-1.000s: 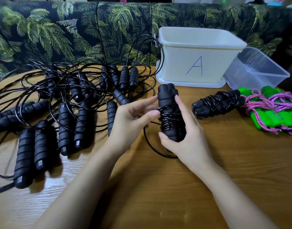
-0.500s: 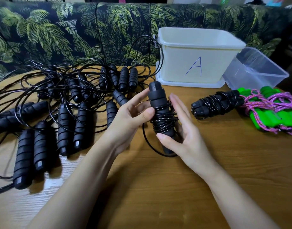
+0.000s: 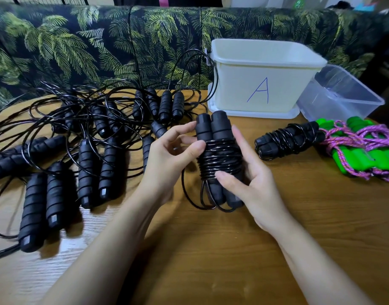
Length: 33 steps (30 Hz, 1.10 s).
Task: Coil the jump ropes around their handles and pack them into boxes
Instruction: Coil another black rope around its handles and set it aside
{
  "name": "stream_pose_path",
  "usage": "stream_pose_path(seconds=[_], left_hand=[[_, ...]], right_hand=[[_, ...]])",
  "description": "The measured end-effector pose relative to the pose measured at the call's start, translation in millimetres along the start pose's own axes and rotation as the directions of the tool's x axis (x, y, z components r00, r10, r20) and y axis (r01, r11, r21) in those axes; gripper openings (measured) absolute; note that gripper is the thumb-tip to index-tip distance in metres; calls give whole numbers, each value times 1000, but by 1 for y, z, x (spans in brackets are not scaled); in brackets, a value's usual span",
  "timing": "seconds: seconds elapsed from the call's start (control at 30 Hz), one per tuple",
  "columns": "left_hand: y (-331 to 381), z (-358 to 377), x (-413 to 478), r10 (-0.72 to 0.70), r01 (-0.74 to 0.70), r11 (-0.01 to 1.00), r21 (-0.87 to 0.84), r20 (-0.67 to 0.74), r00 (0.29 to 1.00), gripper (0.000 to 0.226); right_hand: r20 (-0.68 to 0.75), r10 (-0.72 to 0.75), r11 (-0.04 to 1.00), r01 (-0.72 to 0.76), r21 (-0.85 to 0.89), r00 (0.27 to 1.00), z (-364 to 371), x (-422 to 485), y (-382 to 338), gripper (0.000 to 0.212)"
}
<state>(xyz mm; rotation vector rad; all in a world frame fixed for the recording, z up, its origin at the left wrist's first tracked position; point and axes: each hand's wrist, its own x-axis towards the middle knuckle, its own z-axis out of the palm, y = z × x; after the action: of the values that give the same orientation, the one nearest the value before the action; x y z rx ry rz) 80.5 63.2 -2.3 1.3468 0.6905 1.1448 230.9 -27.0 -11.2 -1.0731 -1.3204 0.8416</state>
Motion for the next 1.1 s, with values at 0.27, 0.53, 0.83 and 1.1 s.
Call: stream_pose_path(seconds=[0.27, 0.53, 0.83, 1.1], left_hand=[[4, 2, 0, -53, 41, 989, -142, -80, 995, 48], [8, 15, -8, 43, -54, 997, -59, -178, 983, 40], [7, 17, -9, 70, -70, 998, -2, -59, 996, 40], [9, 5, -4, 73, -78, 993, 86, 61, 995, 44]], right_hand=[[-54, -29, 992, 22, -127, 998, 1, 2, 5, 68], [-71, -192, 774, 107, -624, 979, 11, 1, 11, 61], [-182, -218, 453, -66, -889, 959, 20, -2, 6, 103], [-152, -344, 615, 100, -782, 927, 9, -2, 14, 80]])
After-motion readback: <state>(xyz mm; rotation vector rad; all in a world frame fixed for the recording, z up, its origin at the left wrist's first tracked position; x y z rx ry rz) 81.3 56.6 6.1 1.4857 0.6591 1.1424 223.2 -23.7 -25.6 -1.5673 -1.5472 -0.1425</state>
